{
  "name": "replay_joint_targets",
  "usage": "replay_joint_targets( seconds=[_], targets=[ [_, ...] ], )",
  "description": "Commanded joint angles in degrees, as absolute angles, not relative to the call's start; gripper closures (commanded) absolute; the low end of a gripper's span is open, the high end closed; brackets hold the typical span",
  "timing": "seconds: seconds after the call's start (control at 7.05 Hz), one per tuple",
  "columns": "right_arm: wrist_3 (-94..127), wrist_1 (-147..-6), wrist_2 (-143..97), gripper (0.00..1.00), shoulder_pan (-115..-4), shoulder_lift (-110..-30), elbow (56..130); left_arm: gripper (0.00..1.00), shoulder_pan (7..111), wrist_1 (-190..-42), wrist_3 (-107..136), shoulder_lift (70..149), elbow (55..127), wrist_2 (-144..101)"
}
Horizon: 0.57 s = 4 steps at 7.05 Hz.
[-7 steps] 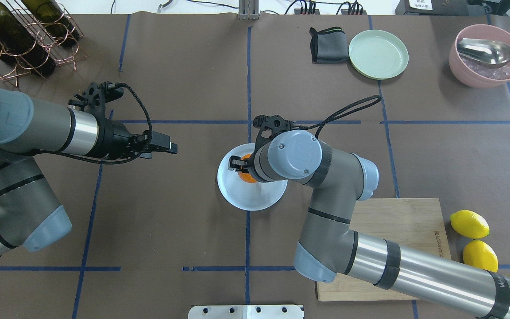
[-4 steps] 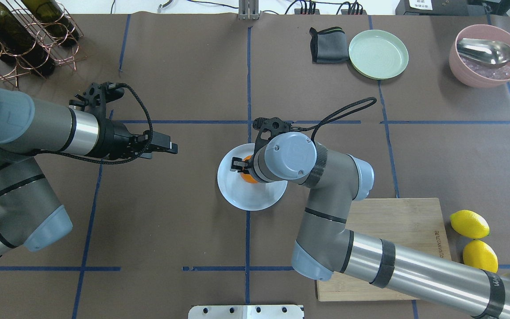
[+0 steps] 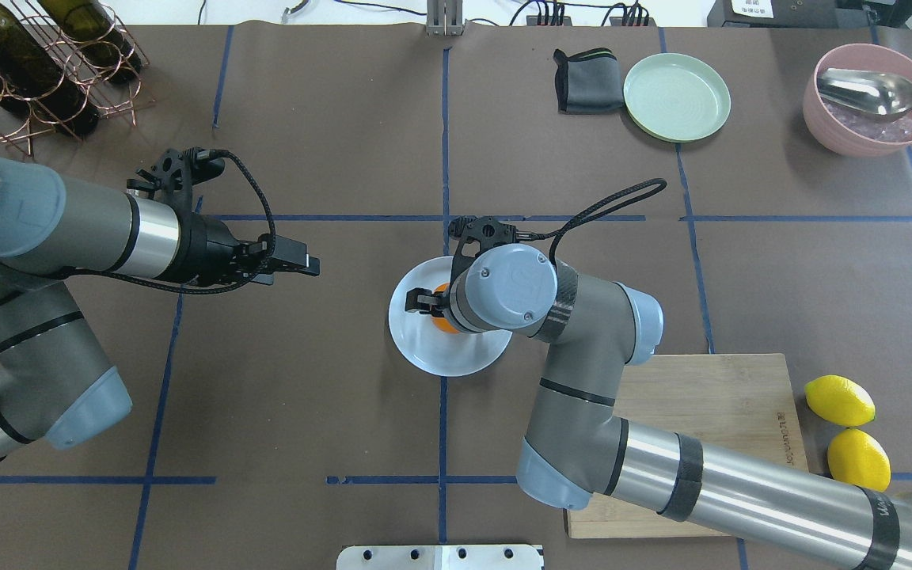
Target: Pick orange to plate
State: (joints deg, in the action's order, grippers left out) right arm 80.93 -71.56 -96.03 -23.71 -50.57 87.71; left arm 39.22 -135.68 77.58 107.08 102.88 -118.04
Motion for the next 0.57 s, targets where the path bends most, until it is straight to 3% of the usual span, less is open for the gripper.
replay_joint_targets(
  seconds=[0.0,0.28,0.43],
  targets=[
    [80.33,-74.68,-97.55,0.0,-25.21,-53.67,96.26,0.16,39.64,-135.7,77.08,107.14,103.18,-118.21],
    [74.84,-81.36,-106.47,0.0,-31.52,-62.88,111.03,0.16,41.65,-135.53,76.91,106.09,103.53,-118.3],
    [69.05,-81.91,-111.66,0.0,-36.08,-68.93,113.44,0.16,44.71,-135.53,75.16,103.13,105.19,-118.47]
  ],
)
